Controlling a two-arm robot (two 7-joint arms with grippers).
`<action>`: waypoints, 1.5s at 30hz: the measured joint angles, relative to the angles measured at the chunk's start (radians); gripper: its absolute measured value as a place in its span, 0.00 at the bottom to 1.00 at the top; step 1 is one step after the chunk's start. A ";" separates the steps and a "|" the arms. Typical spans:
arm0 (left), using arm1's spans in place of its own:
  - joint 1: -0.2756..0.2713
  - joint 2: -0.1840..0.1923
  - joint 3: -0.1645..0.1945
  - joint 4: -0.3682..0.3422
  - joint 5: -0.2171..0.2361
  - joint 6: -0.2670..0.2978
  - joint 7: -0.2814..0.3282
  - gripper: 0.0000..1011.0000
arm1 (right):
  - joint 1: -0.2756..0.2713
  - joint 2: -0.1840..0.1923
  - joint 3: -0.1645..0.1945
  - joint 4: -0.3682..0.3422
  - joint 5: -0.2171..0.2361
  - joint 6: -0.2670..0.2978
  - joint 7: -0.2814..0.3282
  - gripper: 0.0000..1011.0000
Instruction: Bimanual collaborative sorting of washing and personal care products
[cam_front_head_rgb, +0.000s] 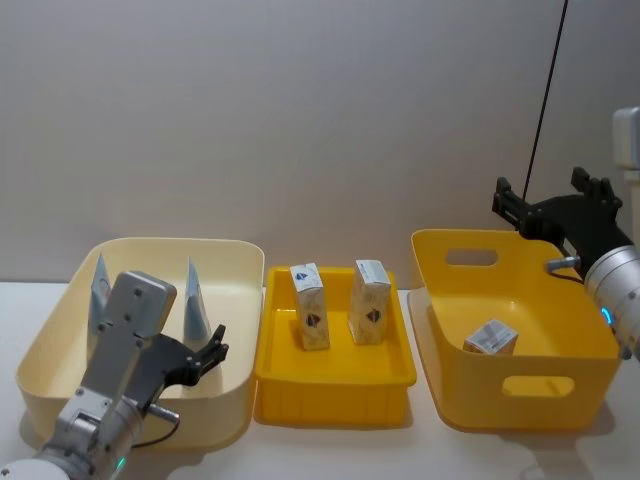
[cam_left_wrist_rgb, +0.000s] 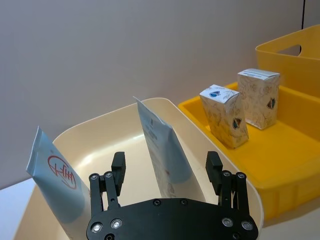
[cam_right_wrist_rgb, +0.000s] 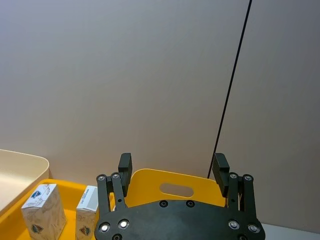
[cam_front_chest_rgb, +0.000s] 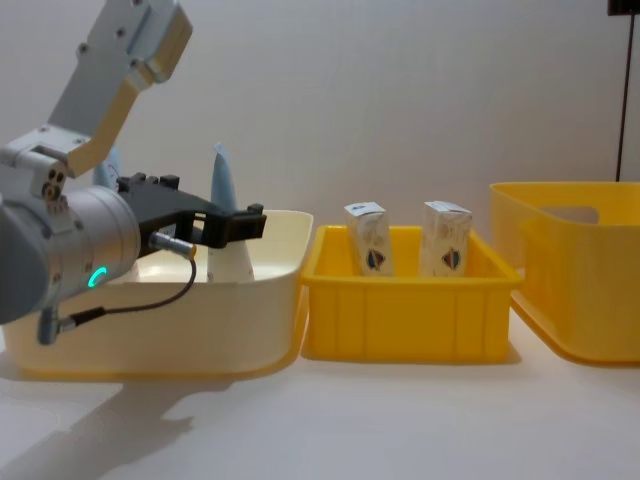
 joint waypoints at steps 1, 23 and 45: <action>-0.003 -0.001 -0.001 0.002 0.000 -0.002 -0.002 0.99 | 0.000 0.000 0.000 -0.001 0.000 -0.001 0.000 0.99; -0.071 -0.030 -0.016 0.109 -0.014 -0.043 -0.071 0.99 | -0.002 0.001 0.001 -0.005 0.000 -0.004 0.000 0.99; -0.109 -0.049 -0.015 0.177 -0.003 -0.062 -0.092 0.66 | -0.002 0.001 0.001 -0.005 0.000 -0.004 0.000 0.99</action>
